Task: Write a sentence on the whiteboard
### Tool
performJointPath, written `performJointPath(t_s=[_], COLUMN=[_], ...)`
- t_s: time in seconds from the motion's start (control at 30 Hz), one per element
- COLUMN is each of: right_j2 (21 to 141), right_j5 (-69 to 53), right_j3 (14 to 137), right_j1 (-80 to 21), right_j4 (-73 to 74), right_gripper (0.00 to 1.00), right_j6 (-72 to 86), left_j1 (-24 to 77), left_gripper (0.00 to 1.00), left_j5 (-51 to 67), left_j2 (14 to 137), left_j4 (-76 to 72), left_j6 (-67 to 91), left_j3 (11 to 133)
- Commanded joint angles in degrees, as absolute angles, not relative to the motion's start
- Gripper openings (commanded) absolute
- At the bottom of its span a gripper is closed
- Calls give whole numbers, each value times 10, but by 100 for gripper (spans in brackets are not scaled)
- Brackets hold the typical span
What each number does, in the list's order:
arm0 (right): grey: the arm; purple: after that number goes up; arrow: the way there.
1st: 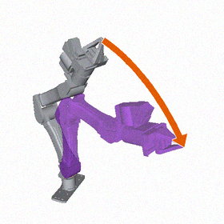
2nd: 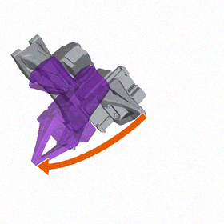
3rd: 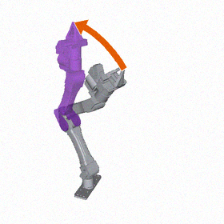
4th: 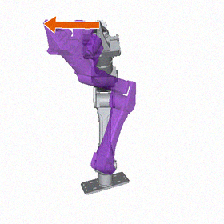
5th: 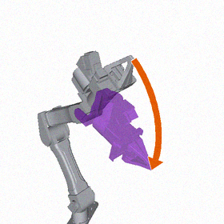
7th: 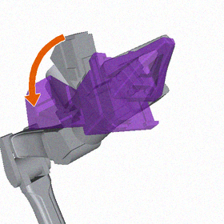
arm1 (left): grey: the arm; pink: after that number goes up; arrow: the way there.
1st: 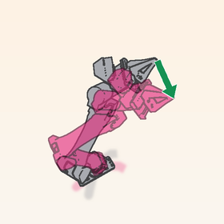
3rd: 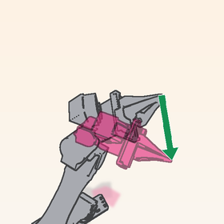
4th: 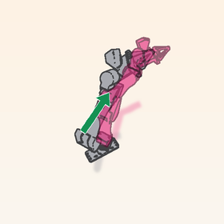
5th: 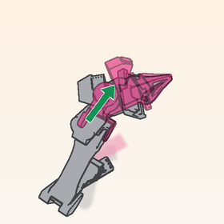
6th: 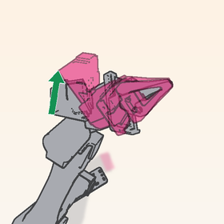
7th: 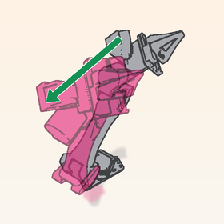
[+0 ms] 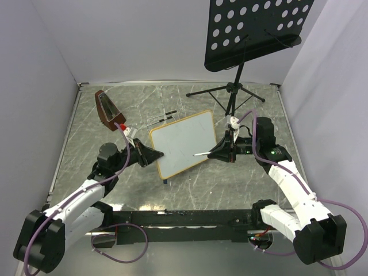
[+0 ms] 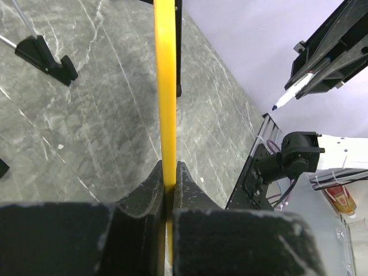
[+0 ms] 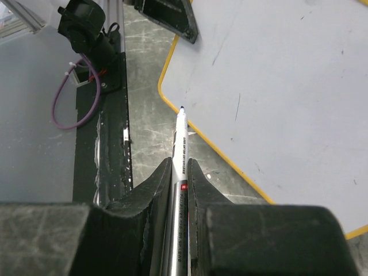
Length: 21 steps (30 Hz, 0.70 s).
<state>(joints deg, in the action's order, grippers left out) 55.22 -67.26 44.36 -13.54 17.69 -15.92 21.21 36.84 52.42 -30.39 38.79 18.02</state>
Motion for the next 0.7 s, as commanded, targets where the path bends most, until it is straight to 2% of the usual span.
performJointPath(t_s=[0.0, 0.3, 0.47, 0.67], right_j2=[556, 631, 628, 644], right_j5=[-666, -540, -503, -445], right_j3=[482, 595, 582, 602], right_j1=[-155, -280, -329, -366], right_j4=[170, 311, 248, 257], right_gripper=[0, 0, 0, 0], right_j6=[-164, -251, -231, -275], left_j1=[228, 243, 244, 244], left_gripper=[1, 1, 1, 1], left_j5=[328, 309, 299, 298], left_j2=[488, 440, 416, 414], left_j4=[-423, -417, -399, -398], left_j6=[418, 425, 427, 435], left_j3=[164, 132, 128, 127])
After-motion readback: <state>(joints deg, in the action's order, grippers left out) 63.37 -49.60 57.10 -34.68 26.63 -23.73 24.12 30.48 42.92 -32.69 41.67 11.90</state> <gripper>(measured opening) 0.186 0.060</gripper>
